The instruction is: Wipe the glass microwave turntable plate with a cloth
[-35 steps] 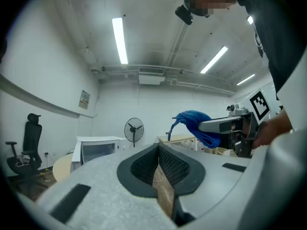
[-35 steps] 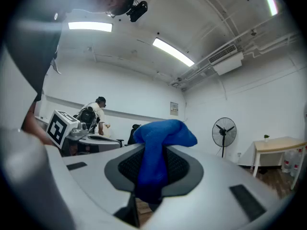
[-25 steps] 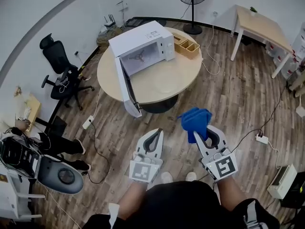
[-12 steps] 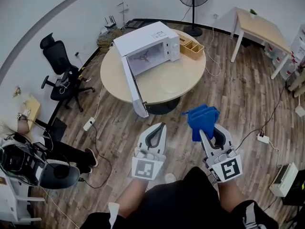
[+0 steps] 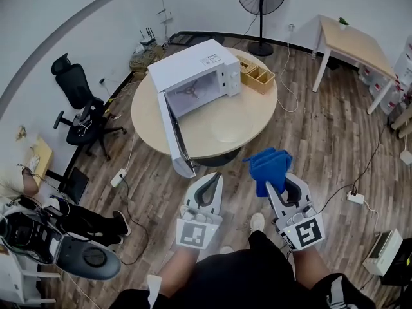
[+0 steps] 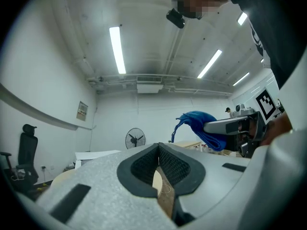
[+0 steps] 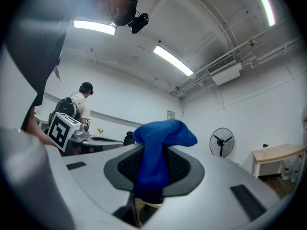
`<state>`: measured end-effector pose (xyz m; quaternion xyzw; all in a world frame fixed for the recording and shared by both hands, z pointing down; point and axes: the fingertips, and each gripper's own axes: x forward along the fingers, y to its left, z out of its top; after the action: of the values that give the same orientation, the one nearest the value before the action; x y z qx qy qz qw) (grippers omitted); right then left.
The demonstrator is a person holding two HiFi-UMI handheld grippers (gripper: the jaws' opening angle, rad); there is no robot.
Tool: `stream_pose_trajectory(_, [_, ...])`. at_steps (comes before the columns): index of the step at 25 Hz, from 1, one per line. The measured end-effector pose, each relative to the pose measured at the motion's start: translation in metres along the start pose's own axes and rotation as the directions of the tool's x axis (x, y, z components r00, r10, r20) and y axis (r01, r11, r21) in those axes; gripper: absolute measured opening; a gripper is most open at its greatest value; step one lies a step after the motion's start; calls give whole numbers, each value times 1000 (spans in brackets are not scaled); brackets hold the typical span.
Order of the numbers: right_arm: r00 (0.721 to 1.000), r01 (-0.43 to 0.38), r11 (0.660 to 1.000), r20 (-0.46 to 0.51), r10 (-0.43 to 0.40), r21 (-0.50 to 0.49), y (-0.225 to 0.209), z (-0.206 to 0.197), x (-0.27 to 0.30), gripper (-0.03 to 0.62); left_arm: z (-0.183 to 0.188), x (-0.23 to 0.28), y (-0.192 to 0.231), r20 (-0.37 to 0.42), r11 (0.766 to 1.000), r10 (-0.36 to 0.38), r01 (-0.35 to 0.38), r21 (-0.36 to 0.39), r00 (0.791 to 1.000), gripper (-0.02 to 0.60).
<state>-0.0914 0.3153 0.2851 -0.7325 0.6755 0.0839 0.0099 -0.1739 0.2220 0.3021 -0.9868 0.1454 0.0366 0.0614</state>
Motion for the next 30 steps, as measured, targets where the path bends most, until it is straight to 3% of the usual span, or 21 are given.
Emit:
stream_pose_trajectory(4, [1000, -17, 1000, -9, 17, -2, -44, -9, 22, 91, -7, 48, 4, -5, 1000, 10, -10, 16, 1000, 6])
stream_pose_trajectory(9, [1000, -20, 1000, -1, 20, -19, -97, -16, 47, 91, -13, 98, 12, -7, 999, 43, -43, -18, 999, 6])
stream_pose_trajectory(16, [999, -39, 999, -1, 39, 9, -161, -30, 71, 92, -17, 150, 16, -22, 995, 94, -94, 16, 995, 6])
stream_pose_trajectory(22, [991, -132, 991, -6, 132, 1, -182, -40, 97, 92, -24, 172, 23, -42, 986, 166, -165, 18, 985, 6])
stream_pose_trajectory(30, [981, -190, 981, -27, 191, 36, -191, -58, 144, 92, -28, 186, 57, -61, 970, 240, -238, 36, 969, 6])
